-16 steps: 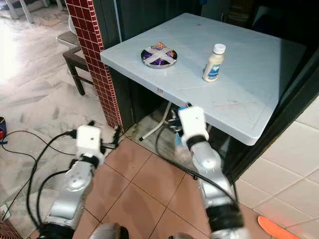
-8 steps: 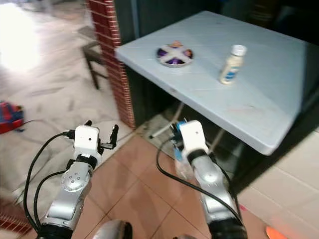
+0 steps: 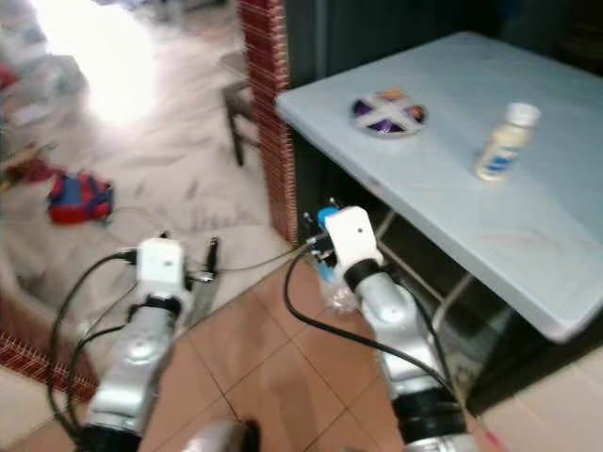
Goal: Restocking fridge
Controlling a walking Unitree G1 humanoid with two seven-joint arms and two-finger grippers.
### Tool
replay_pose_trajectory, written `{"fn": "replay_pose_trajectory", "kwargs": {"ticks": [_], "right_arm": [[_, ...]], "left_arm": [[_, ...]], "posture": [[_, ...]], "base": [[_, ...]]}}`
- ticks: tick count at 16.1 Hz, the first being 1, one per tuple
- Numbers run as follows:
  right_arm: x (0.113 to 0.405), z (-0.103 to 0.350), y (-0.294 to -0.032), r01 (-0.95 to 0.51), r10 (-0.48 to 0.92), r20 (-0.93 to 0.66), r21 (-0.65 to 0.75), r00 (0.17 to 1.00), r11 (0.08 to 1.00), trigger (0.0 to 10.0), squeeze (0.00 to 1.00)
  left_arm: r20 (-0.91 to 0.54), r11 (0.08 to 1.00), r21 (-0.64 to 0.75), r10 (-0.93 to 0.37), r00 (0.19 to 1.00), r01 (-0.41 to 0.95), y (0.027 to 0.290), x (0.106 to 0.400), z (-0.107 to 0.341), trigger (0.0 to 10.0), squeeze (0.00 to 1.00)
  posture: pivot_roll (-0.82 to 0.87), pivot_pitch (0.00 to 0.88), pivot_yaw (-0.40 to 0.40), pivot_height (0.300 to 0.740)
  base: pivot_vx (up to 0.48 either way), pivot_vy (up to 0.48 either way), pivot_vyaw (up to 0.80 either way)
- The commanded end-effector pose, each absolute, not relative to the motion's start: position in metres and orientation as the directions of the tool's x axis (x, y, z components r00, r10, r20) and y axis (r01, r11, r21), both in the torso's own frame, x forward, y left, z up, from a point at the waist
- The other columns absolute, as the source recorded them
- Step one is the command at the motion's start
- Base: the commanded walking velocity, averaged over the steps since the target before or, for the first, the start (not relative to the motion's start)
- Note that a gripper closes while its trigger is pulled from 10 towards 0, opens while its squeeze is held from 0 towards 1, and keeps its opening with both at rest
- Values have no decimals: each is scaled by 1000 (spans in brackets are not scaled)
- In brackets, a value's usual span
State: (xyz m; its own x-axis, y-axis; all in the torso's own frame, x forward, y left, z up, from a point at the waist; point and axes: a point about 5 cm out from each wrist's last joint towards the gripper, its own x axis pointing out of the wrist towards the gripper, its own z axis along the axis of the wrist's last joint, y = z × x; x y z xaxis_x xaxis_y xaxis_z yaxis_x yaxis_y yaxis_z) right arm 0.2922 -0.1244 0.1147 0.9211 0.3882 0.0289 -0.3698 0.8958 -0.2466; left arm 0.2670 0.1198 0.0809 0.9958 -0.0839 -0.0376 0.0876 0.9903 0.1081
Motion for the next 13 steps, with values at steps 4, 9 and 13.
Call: {"fn": "replay_pose_trajectory", "kwargs": {"ticks": [4, 9, 13], "right_arm": [[297, 126, -113, -408, 439, 79, -254, 895, 877, 10000, 0], [297, 126, -110, -426, 461, 83, -264, 884, 865, 10000, 0], [299, 127, -110, -429, 464, 90, -261, 881, 865, 10000, 0]], "left_arm": [[-49, 990, 128, -45, 998, 51, 128, 269, 81, 10000, 0], [-47, 991, 126, -44, 998, 50, 127, 271, 81, 10000, 0], [-49, 991, 121, -44, 998, 50, 126, 273, 81, 10000, 0]], "posture": [[33, 0, 21, 740], [29, 0, 19, 740], [28, 0, 17, 740]], "base": [[0, 0, 781], [0, 0, 780], [0, 0, 777]]}}
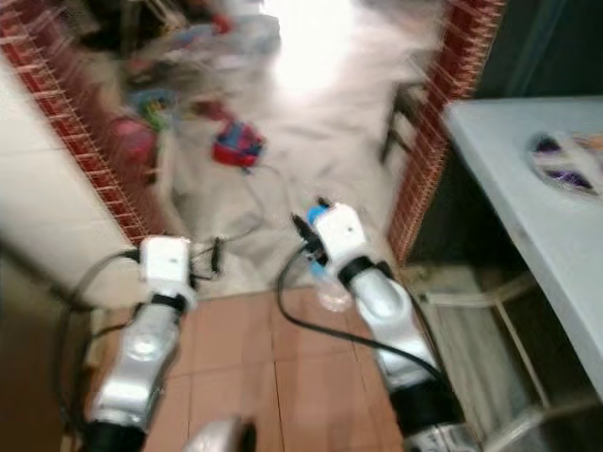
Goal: Restocking fridge
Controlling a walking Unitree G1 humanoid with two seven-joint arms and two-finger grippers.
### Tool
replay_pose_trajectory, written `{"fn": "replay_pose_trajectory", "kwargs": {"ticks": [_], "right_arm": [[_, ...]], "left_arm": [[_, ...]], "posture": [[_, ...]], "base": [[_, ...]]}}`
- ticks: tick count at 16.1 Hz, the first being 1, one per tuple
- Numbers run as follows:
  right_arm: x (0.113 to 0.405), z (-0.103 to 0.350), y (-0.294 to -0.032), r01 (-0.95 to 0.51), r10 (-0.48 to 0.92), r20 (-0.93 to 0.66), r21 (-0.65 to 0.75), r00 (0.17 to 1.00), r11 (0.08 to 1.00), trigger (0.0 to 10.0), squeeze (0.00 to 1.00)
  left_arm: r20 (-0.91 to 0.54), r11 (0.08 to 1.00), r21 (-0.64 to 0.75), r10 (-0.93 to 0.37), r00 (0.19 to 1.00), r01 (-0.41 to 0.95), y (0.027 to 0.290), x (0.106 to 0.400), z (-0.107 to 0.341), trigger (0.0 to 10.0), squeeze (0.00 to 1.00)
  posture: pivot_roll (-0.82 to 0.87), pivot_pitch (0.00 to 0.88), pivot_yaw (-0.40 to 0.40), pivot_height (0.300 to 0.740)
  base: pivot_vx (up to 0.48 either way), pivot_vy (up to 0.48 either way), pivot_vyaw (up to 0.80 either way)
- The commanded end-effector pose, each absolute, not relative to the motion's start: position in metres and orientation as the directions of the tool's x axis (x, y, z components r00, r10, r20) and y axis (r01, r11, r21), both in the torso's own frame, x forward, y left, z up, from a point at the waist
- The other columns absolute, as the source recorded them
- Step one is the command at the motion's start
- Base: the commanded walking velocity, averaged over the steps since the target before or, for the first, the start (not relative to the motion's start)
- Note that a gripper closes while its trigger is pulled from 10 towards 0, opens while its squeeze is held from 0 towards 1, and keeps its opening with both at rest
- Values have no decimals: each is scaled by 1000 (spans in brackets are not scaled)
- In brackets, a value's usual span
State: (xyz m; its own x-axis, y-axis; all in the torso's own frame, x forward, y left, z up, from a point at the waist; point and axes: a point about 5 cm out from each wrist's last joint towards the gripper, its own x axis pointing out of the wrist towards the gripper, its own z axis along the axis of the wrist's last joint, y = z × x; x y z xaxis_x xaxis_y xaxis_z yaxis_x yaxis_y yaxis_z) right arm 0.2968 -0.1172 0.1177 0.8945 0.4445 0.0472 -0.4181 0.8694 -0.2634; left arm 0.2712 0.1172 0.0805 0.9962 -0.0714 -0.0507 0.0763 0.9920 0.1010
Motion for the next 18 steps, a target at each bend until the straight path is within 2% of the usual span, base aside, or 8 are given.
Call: {"fn": "replay_pose_trajectory", "kwargs": {"ticks": [1, 8, 10, 12, 13, 15, 17, 18], "right_arm": [[299, 127, -110, -430, 465, 89, -260, 881, 865, 10000, 0], [299, 127, -110, -432, 466, 93, -253, 880, 866, 10000, 0], [301, 122, -122, -376, 409, 74, -272, 910, 886, 10000, 0], [301, 110, -149, -274, 289, 26, -248, 957, 929, 10000, 0], [302, 108, -151, -272, 284, 16, -239, 959, 932, 10000, 0], [306, 101, -153, -294, 295, -32, -244, 955, 924, 10000, 0], [311, 99, -142, -338, 336, -51, -248, 941, 908, 10000, 0], [313, 99, -139, -317, 320, -42, -301, 947, 899, 10000, 0]], "left_arm": [[-48, 991, 121, -46, 998, 51, 126, 273, 82, 10000, 0], [-41, 990, 125, -61, 997, 66, 124, 276, 82, 10000, 0], [-49, 991, 100, -85, 995, 89, 123, 272, 82, 10000, 0], [-82, 994, 31, -106, 991, 109, 128, 261, 77, 10000, 0], [-84, 994, 23, -106, 991, 108, 130, 259, 77, 10000, 0], [-92, 998, 6, -62, 994, 63, 134, 255, 76, 10000, 0], [-97, 999, -1, -33, 995, 34, 135, 251, 74, 10000, 0], [-101, 999, -10, -33, 994, 32, 136, 245, 75, 10000, 0]], "posture": [[27, 0, 17, 740], [25, 0, 16, 740], [33, 0, 7, 740], [69, 0, -34, 740], [74, 0, -41, 740], [124, 0, -103, 740], [145, 0, -125, 740], [151, 0, -126, 740]], "base": [[0, 255, 775], [0, 272, 775], [0, 0, 0], [0, 0, 0], [0, 0, 0], [0, 0, 0], [0, 0, 0], [0, 0, 0]]}}
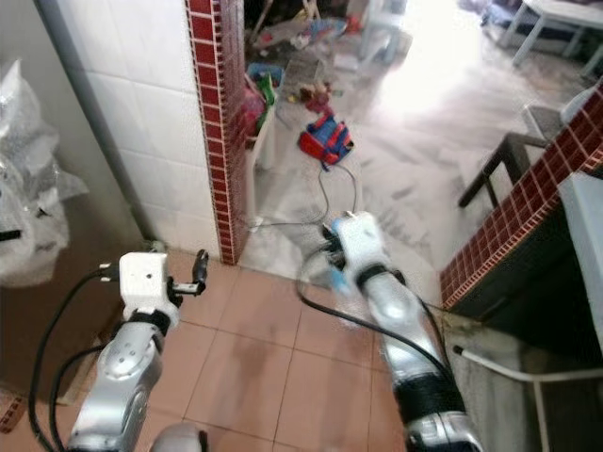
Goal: Restocking fridge
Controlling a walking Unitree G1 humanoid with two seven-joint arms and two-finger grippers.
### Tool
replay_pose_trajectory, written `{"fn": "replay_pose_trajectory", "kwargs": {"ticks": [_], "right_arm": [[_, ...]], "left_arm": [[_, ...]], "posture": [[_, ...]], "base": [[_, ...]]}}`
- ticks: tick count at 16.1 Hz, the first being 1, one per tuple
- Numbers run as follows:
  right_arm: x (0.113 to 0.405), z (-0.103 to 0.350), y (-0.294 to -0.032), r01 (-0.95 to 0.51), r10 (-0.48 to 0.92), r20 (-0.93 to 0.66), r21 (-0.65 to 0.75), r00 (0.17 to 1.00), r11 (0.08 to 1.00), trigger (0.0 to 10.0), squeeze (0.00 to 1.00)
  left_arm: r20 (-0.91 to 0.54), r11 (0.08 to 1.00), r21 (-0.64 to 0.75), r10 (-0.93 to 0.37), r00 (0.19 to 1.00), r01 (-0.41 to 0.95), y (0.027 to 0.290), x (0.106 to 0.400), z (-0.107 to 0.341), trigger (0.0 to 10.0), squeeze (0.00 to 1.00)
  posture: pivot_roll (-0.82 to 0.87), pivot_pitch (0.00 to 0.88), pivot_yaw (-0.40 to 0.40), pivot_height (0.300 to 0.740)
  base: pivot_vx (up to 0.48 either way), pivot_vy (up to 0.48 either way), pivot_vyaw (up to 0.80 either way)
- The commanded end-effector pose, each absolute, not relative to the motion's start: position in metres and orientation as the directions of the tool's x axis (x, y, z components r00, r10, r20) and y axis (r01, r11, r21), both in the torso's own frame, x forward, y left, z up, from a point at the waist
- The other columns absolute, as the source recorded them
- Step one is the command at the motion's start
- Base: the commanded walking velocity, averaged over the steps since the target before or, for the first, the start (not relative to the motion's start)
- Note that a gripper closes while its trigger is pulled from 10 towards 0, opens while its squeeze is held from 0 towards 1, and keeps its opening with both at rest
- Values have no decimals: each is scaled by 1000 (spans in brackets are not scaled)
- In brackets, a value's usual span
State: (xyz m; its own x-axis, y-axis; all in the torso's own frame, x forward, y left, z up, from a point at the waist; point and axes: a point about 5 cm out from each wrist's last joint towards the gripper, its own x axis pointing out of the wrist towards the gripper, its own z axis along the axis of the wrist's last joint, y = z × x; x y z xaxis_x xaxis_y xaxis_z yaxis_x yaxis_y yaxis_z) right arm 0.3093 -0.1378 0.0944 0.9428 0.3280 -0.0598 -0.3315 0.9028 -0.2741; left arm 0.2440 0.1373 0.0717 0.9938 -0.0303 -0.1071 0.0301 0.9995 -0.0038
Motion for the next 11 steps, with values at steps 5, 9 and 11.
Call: {"fn": "replay_pose_trajectory", "kwargs": {"ticks": [5, 9, 11], "right_arm": [[279, 85, -160, -265, 259, -58, -183, 964, 947, 10000, 0], [258, 75, -184, -92, 67, -92, -305, 993, 948, 10000, 0], [259, 77, -183, -53, 37, -69, -251, 997, 967, 10000, 0]], "left_arm": [[-108, 997, 50, -45, 993, 50, 151, 220, 76, 10000, 0], [-138, 996, 47, -65, 988, 73, 154, 210, 73, 10000, 0], [-142, 995, 46, -84, 986, 91, 152, 214, 74, 10000, 0]], "posture": [[119, 0, -66, 740], [82, 0, -32, 740], [66, 0, -14, 740]], "base": [[0, 0, 0], [0, 0, 0], [0, 0, 0]]}}
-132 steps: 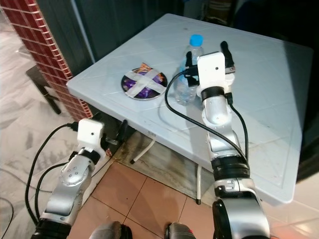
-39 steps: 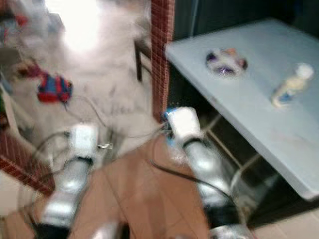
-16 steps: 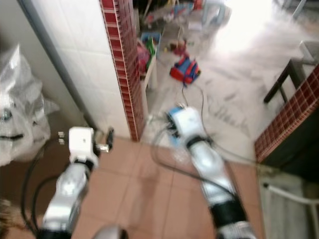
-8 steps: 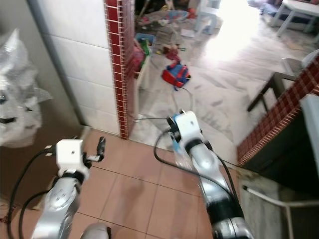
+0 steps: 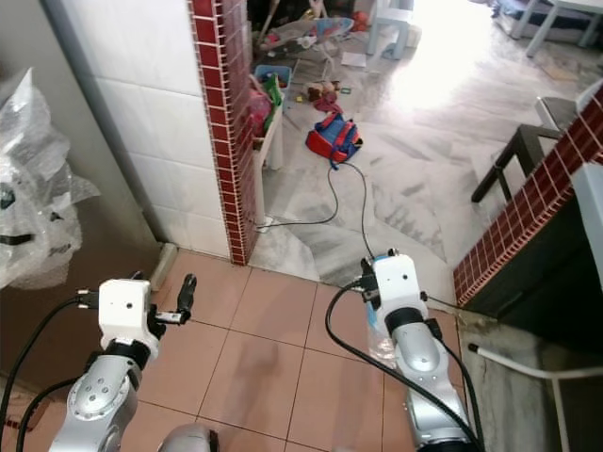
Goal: Restocking fridge
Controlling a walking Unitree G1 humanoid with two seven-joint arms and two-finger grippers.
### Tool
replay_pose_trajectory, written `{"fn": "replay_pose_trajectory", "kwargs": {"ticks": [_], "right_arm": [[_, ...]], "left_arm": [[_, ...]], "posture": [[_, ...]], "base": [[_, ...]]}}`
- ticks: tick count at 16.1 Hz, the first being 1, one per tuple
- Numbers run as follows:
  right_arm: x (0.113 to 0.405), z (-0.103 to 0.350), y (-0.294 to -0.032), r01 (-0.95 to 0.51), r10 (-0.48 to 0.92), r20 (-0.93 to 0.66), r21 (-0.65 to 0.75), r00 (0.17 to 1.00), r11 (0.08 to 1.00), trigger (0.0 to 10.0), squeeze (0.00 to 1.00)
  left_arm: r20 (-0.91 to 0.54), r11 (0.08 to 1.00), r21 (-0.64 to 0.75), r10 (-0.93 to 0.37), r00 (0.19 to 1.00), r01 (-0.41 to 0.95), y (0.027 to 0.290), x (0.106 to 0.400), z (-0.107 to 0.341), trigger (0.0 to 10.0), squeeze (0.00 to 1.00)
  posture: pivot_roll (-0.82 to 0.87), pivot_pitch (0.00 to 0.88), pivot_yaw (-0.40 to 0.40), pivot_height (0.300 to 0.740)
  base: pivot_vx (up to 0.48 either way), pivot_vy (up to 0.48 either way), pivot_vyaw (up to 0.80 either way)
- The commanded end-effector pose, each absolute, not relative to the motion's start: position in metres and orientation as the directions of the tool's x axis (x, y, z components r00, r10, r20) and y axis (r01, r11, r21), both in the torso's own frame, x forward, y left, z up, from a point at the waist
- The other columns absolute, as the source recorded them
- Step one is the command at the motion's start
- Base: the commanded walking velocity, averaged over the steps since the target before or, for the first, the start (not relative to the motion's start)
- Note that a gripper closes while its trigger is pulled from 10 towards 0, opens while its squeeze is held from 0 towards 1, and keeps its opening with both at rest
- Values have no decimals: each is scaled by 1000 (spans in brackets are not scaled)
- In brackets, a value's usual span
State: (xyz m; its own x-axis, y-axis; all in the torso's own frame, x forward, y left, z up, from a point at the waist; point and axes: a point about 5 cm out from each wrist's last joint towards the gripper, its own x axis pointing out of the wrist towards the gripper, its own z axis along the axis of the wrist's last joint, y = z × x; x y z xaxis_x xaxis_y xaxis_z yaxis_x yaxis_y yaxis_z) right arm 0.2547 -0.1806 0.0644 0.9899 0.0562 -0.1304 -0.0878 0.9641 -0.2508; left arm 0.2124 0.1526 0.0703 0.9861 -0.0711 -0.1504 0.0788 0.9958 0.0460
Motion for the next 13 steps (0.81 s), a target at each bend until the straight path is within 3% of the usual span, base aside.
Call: {"fn": "replay_pose_trajectory", "kwargs": {"ticks": [1, 6, 10, 13], "right_arm": [[260, 78, -183, -60, 39, -92, -238, 995, 969, 10000, 0], [260, 83, -177, -52, 39, -75, -181, 996, 982, 10000, 0], [262, 87, -170, -83, 73, -58, -193, 996, 978, 10000, 0], [265, 90, -170, -130, 119, -67, -186, 991, 974, 10000, 0]], "left_arm": [[-141, 994, 45, -92, 986, 99, 150, 216, 75, 10000, 0], [-149, 987, 59, -141, 979, 151, 144, 222, 77, 10000, 0], [-160, 982, 66, -167, 973, 180, 142, 226, 76, 10000, 0], [-166, 985, 63, -146, 975, 159, 141, 229, 73, 10000, 0]], "posture": [[61, 0, -10, 740], [54, 0, 50, 740], [51, 0, 44, 740], [55, 0, 12, 740]], "base": [[0, 0, 0], [0, 0, 0], [0, 0, 0], [0, 405, 435]]}}
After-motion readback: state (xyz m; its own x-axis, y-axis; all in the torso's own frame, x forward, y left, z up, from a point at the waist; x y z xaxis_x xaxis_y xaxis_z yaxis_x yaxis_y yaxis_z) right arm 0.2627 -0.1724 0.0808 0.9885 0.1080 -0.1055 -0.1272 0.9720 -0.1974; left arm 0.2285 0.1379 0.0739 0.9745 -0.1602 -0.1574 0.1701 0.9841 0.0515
